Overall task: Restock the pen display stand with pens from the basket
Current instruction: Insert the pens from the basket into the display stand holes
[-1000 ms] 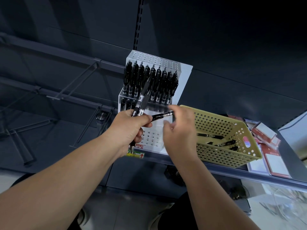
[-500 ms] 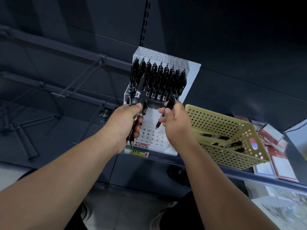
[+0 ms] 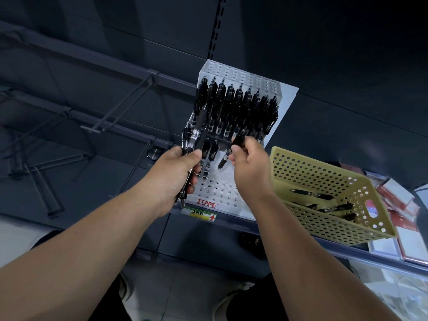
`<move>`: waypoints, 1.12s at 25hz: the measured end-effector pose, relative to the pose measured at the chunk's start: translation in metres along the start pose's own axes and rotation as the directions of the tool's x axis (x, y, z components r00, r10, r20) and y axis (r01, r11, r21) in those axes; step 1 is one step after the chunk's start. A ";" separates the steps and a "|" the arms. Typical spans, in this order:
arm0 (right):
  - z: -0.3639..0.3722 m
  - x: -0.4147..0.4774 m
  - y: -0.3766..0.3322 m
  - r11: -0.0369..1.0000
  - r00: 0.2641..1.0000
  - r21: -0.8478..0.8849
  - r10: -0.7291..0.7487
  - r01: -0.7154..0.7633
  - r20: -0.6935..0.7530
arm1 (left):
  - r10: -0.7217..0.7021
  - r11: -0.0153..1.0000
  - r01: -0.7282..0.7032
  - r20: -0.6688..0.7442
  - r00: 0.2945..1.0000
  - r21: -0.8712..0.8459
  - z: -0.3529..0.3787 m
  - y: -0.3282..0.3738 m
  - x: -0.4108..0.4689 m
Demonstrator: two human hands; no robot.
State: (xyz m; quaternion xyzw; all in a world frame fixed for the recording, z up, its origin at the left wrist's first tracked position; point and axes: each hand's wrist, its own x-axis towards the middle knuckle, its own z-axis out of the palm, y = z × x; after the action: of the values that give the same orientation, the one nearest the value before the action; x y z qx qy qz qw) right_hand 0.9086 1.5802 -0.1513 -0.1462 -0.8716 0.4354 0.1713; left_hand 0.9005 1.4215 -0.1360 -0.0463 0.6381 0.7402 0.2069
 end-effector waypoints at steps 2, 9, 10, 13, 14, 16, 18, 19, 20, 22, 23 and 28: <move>0.002 0.000 0.001 1.000 1.000 0.010 0.011 -0.012 0.017 | -0.001 1.000 0.001 0.000 1.000 0.004 -0.001 0.000 0.002; 0.007 0.004 0.002 0.995 0.998 -0.082 -0.061 0.062 0.012 | -0.012 1.000 0.012 0.006 1.000 -0.005 -0.001 -0.002 0.008; 0.008 0.004 0.001 0.993 0.998 -0.096 -0.065 0.066 0.016 | -0.009 1.000 0.010 0.007 1.000 -0.006 -0.001 -0.002 0.009; 0.009 0.003 0.001 0.994 0.998 -0.082 -0.069 0.069 0.010 | -0.007 1.000 0.007 0.012 1.000 -0.008 -0.001 -0.002 0.009; 0.009 0.002 0.001 0.994 0.997 -0.081 -0.077 0.077 0.005 | -0.008 1.000 0.008 0.014 1.000 -0.010 -0.001 -0.002 0.009; 0.008 0.002 0.001 0.991 0.996 -0.099 -0.093 0.093 0.000 | -0.014 1.000 0.014 0.013 1.000 -0.006 -0.001 -0.003 0.009; 0.008 0.000 0.002 0.989 0.996 -0.121 -0.087 0.088 0.013 | -0.019 1.000 0.019 0.011 1.000 -0.001 -0.002 -0.004 0.009; 0.009 0.000 0.002 0.991 0.997 -0.115 -0.068 0.070 0.023 | -0.020 1.000 0.020 0.011 1.000 -0.003 -0.002 -0.004 0.009; 0.010 -0.001 0.002 0.995 0.999 -0.095 -0.040 0.042 0.025 | -0.020 1.000 0.021 0.011 1.000 -0.007 -0.002 -0.005 0.009; 0.012 0.001 0.003 0.999 1.000 -0.039 0.020 -0.019 0.007 | -0.023 1.000 0.023 0.010 1.000 -0.008 -0.003 -0.005 0.009; 0.012 0.002 0.004 0.999 0.999 -0.024 0.039 -0.039 -0.004 | -0.024 1.000 0.025 0.008 1.000 -0.007 -0.003 -0.006 0.009; 0.022 0.010 0.006 0.993 0.999 -0.112 0.026 -0.029 -0.031 | -0.040 0.999 0.040 0.010 0.999 0.005 -0.004 -0.007 0.009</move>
State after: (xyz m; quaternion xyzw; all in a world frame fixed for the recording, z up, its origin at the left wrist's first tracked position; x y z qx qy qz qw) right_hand 0.8906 1.5721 -0.1674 -0.1741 -0.8900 0.3856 0.1697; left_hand 0.8941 1.4207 -0.1458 -0.0546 0.6378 0.7346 0.2249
